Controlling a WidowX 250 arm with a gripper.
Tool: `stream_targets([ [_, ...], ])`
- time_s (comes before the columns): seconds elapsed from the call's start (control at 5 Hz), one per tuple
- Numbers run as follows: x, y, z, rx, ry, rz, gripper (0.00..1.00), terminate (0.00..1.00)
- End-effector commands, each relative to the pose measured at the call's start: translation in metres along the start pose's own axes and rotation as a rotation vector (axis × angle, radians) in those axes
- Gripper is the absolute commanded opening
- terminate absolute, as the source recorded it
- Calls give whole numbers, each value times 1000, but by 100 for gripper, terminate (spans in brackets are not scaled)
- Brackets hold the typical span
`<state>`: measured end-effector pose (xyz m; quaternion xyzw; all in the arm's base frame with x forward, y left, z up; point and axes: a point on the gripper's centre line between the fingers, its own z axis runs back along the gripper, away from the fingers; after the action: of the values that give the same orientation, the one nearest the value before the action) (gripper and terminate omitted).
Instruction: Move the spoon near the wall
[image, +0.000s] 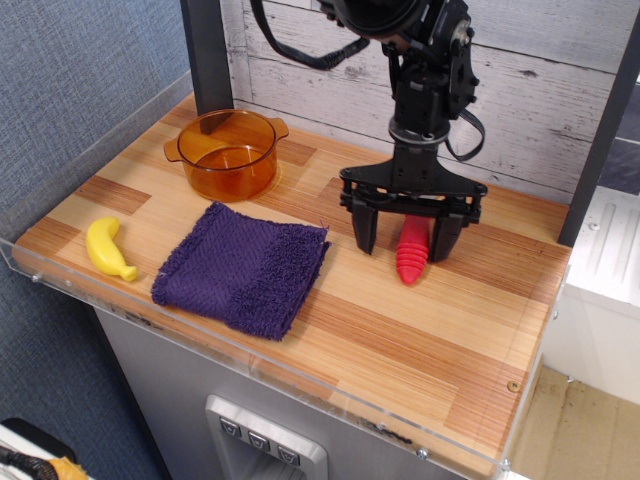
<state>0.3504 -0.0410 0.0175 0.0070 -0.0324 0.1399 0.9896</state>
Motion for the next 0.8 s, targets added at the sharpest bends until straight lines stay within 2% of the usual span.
stream_targets([
  [0.0,-21,-2,50,18,-117,-84,100,0],
  [0.2,-34,19,50,-18,-66,-113,100,0],
  [0.4,-51,33,47,-52,-69,-253,100,0],
  [0.6,-74,39,53,-35,-92,-266,100,0],
])
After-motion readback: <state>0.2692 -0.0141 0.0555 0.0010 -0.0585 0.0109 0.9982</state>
